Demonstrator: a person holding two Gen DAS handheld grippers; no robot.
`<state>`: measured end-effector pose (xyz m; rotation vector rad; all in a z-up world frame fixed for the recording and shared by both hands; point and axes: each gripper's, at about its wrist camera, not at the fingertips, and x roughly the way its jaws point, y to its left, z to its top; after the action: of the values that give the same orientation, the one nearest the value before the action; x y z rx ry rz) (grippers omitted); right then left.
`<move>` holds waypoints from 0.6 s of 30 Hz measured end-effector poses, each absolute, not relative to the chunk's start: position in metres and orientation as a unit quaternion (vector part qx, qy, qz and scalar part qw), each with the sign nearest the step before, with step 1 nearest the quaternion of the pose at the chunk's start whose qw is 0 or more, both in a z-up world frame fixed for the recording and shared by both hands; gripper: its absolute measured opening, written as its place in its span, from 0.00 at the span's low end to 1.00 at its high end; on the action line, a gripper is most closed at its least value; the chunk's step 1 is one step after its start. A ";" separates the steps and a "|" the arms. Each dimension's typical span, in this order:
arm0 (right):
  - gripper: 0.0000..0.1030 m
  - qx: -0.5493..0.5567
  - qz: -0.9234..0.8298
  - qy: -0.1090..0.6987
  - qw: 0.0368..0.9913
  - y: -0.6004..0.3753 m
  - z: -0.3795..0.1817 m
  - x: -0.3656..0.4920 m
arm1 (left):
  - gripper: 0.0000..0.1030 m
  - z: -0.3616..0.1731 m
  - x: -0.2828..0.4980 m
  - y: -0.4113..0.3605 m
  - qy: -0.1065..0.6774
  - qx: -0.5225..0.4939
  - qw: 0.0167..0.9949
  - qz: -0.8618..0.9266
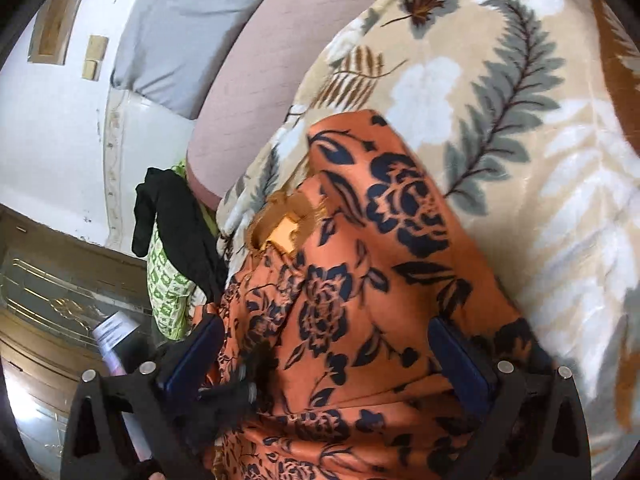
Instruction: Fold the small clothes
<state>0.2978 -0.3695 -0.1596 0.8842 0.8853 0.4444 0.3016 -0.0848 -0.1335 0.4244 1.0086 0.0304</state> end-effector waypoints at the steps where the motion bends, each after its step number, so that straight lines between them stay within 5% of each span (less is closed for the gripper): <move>1: 1.00 0.407 0.209 0.410 0.789 -0.372 -0.161 0.297 | 0.39 -0.116 0.293 -0.057 0.433 0.155 0.886 0.060; 2: 1.00 0.402 0.209 0.411 0.791 -0.373 -0.161 0.297 | 0.42 -0.107 0.283 -0.035 0.406 0.110 0.903 0.090; 3: 1.00 0.399 0.208 0.412 0.792 -0.374 -0.163 0.298 | 0.63 -0.105 0.270 -0.004 0.392 0.032 0.910 0.130; 5: 1.00 0.405 0.212 0.409 0.790 -0.375 -0.168 0.298 | 0.76 -0.128 0.261 0.031 0.437 -0.053 0.887 0.141; 13: 1.00 0.304 0.174 0.383 0.855 -0.375 -0.117 0.289 | 0.76 -0.157 0.247 0.043 0.467 -0.088 0.874 0.104; 18: 1.00 0.217 0.109 0.443 0.863 -0.366 -0.133 0.338 | 0.76 -0.156 0.241 0.061 0.475 -0.108 0.868 0.095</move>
<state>0.3383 -0.3665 -0.1329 0.4546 0.9297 0.2278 0.2413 0.0615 -0.1560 -0.2263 0.9942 0.1992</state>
